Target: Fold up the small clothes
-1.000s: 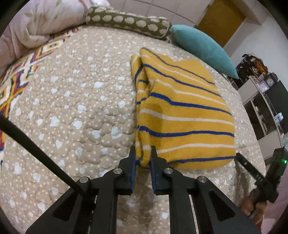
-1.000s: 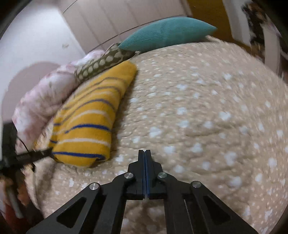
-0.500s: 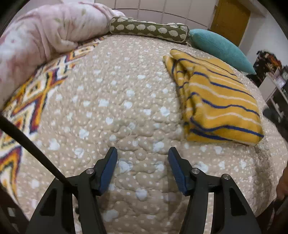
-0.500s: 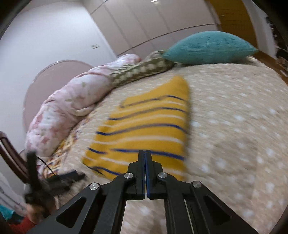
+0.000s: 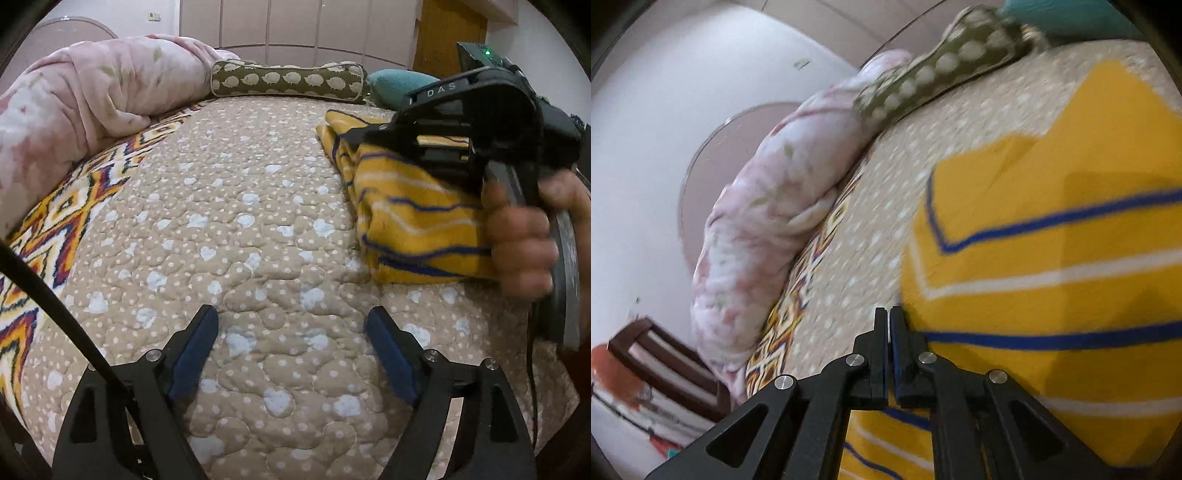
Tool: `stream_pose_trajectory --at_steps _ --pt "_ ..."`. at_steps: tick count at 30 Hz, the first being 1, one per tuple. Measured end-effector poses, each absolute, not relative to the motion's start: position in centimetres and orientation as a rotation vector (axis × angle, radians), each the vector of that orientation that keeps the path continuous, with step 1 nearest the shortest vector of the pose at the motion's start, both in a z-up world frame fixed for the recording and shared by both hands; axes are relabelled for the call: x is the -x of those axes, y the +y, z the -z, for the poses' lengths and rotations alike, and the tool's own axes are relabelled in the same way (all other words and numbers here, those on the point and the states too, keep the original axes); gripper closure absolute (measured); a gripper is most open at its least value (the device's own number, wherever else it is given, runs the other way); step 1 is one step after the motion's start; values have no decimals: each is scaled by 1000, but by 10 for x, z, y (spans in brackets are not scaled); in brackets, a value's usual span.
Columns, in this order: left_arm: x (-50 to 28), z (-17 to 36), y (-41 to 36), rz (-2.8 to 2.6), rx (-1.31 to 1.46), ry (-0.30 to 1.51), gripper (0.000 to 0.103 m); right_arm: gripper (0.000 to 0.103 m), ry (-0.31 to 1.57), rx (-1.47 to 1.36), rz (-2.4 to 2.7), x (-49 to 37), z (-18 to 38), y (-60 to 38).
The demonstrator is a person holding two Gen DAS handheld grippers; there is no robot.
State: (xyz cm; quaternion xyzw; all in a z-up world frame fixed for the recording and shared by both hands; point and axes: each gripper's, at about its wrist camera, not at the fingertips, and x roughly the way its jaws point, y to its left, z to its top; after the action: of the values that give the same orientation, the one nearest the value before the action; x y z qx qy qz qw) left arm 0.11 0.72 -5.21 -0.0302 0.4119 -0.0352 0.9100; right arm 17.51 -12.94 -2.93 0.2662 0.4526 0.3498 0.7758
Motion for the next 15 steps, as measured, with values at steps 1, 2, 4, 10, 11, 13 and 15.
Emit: stream_pose_trajectory --at_steps 1,2,4,10,11,13,15 --pt "-1 52 7 73 62 847 20 98 994 -580 -803 -171 30 -123" --pt "-1 52 6 72 60 845 20 99 1020 -593 -851 -167 31 -118" --pt "-1 52 5 70 56 843 20 99 1121 -582 -938 -158 40 -104" --pt "0 52 6 71 60 842 19 98 962 -475 -869 -134 2 -135" --pt "0 53 5 70 57 842 19 98 926 -498 -851 -132 -5 -149" --pt "1 53 5 68 54 842 19 86 886 -540 -802 -128 -9 -179" --pt "0 53 5 66 52 844 19 78 885 -587 -735 -123 -1 -210"
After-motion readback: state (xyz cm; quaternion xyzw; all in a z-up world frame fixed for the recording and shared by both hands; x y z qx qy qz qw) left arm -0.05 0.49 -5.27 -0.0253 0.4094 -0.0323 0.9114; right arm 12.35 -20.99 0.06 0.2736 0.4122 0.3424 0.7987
